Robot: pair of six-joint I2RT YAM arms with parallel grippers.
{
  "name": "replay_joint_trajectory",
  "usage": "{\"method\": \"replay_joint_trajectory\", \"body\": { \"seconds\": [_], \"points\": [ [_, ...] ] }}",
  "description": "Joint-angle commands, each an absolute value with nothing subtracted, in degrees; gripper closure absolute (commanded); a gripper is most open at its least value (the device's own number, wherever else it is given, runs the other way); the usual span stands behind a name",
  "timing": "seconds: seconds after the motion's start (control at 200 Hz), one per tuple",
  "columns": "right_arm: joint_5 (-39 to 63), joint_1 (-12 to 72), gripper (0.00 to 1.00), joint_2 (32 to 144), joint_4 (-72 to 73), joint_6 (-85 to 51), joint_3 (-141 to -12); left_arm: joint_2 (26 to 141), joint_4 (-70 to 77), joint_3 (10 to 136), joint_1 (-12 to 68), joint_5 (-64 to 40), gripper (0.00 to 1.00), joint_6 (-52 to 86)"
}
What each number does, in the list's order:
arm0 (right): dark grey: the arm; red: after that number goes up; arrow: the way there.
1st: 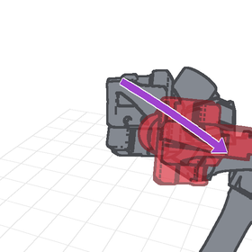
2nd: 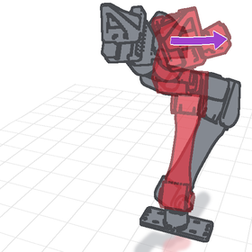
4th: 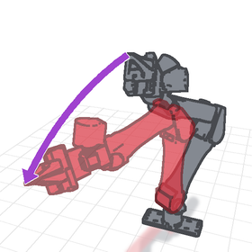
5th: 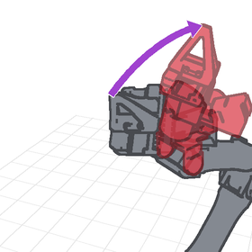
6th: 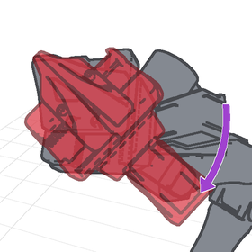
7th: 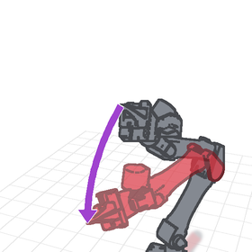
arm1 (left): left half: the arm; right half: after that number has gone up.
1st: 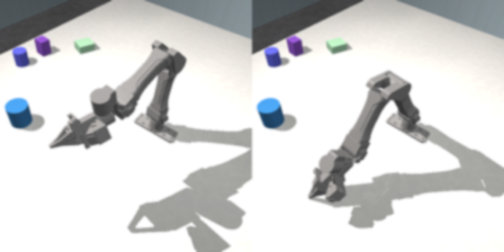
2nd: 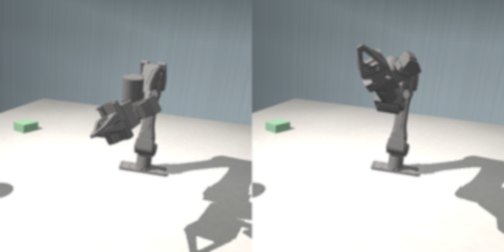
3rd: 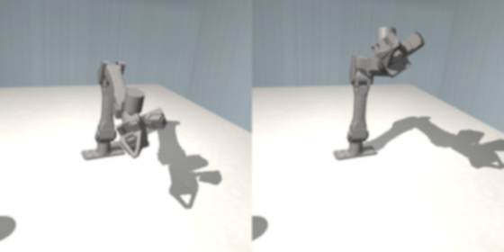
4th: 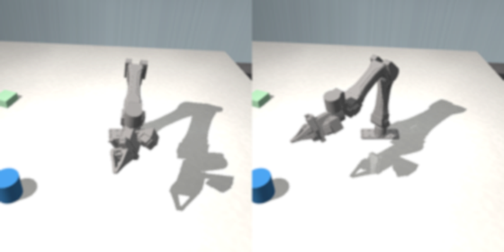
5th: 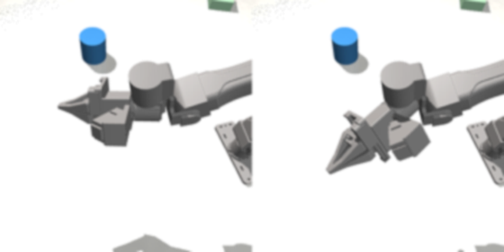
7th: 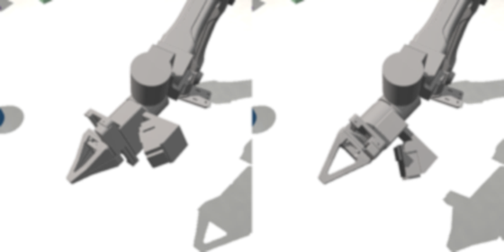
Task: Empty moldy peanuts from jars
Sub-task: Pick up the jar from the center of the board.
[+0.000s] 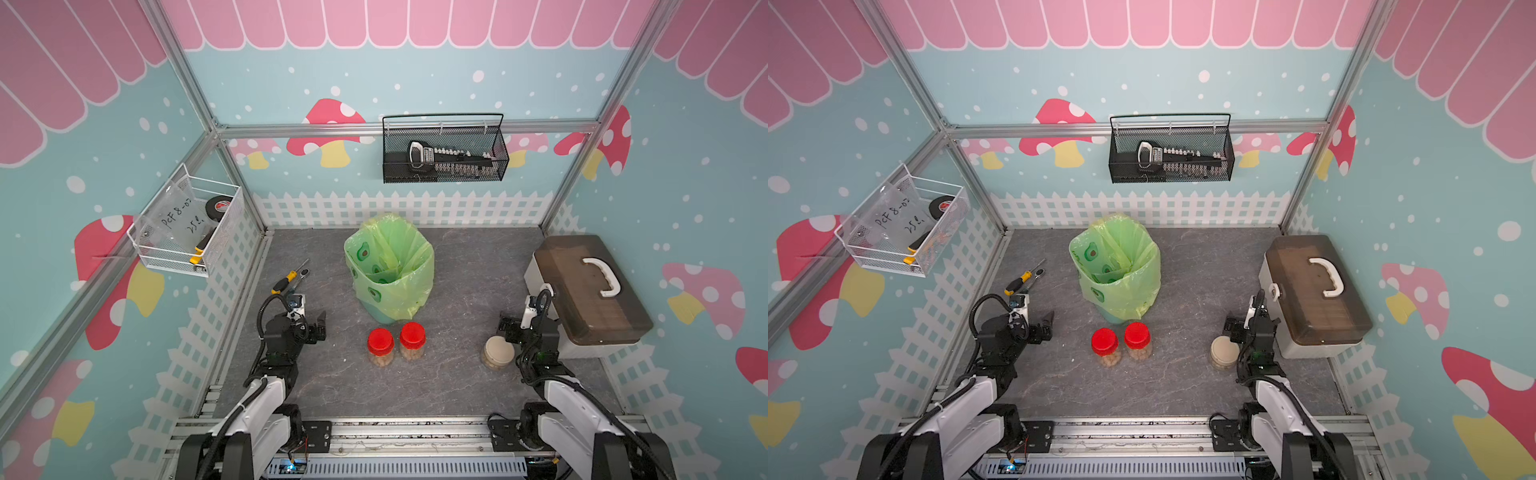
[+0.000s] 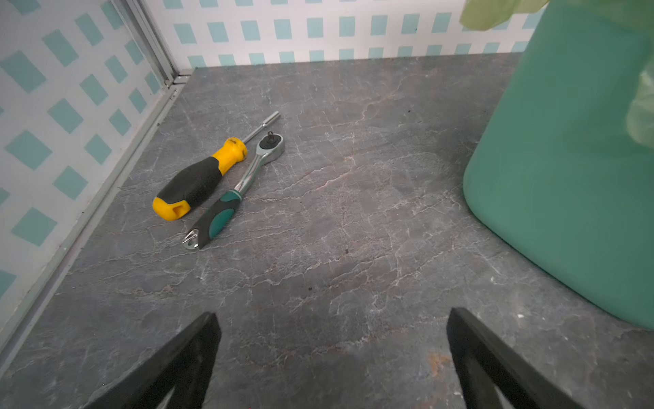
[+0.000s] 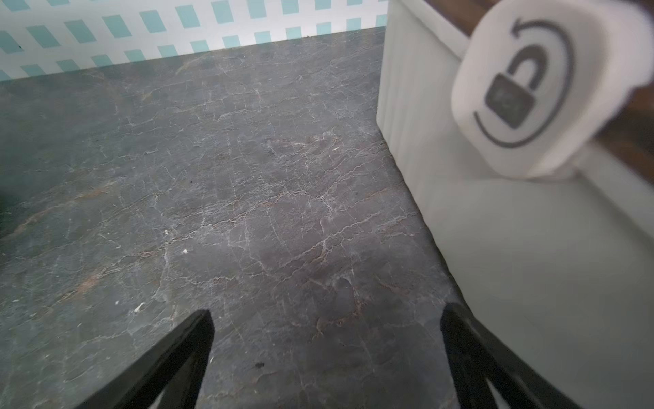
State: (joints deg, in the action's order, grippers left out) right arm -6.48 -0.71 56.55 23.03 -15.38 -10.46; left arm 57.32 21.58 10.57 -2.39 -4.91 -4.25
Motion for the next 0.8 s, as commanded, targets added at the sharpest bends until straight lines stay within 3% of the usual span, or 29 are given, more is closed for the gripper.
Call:
{"method": "replay_joint_trajectory", "body": {
  "seconds": [0.0,0.465,0.79],
  "points": [
    [-8.6,1.6,0.01,87.3,52.5,-1.0,-20.6,87.9,52.2,21.4,-1.0,-6.9,0.01,0.0],
    [-8.8,1.5,0.01,87.3,52.5,-1.1,-20.6,87.9,52.5,21.3,-1.0,-7.3,0.01,0.0],
    [-10.6,1.5,0.01,87.0,52.3,-1.8,-20.9,87.6,52.2,21.4,-0.1,-0.8,0.01,1.2]
  ]
}}
